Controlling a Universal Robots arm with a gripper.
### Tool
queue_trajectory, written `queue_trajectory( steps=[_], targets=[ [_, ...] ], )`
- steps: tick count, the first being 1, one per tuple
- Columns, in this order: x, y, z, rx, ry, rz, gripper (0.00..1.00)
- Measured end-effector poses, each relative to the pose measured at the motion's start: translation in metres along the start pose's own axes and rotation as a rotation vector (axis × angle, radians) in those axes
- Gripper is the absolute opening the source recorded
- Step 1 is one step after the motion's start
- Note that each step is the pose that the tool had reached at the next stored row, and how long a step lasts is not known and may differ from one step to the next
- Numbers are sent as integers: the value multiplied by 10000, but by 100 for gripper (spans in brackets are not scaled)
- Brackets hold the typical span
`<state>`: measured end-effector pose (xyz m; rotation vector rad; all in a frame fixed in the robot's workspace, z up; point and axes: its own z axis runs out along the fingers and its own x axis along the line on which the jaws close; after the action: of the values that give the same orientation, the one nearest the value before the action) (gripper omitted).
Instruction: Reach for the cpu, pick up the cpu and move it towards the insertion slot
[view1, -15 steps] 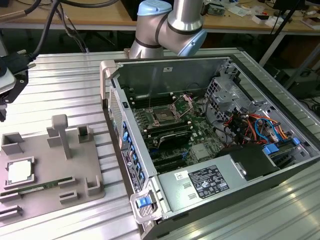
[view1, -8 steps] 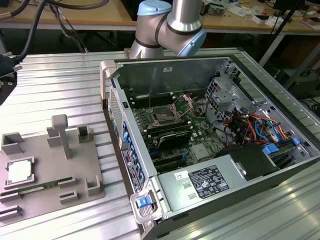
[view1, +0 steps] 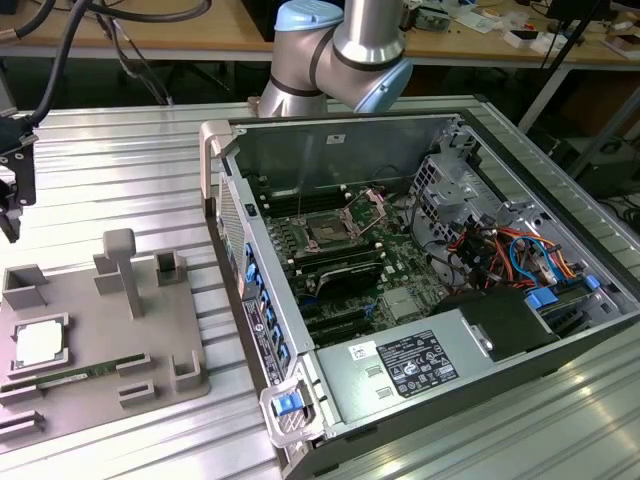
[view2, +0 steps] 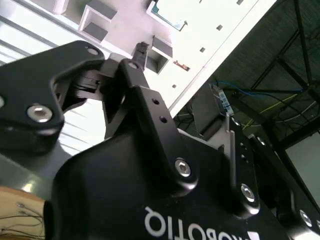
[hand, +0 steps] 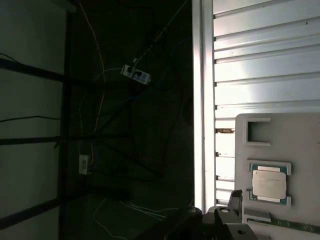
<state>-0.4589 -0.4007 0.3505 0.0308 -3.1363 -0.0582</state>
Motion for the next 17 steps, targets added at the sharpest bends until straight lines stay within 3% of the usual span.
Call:
queue_trajectory(
  steps=[1,5,13,17],
  targets=[
    [7,5,21,-1,-2,0,66],
    [53,2,118,0,32,-38,66],
    [62,3,123,1,34,-37,66],
    [62,1,176,0,33,-37,66]
  ],
)
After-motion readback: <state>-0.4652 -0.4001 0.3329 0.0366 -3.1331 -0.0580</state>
